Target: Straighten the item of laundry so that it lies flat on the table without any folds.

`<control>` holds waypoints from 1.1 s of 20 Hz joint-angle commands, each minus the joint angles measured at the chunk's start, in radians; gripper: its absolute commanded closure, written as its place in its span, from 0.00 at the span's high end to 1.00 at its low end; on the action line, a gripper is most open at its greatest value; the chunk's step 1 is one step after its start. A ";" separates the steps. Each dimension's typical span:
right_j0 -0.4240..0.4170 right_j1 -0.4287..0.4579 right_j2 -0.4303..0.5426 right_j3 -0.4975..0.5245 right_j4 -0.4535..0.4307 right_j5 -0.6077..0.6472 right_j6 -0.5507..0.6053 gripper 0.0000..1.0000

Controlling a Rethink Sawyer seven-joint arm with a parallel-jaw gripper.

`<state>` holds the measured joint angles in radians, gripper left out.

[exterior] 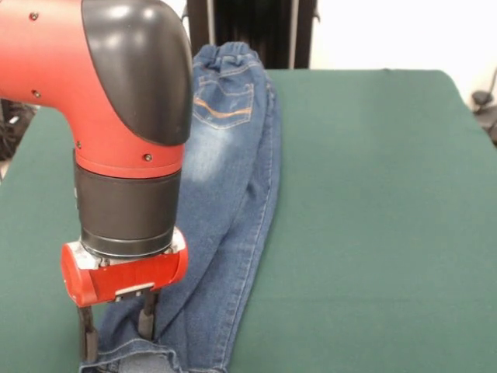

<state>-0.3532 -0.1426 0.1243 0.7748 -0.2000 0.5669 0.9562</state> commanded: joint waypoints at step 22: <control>0.106 0.008 -0.016 -0.008 -0.038 0.513 0.008 1.00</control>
<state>-0.2797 -0.1430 0.0899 0.7211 -0.2091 0.9589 0.9562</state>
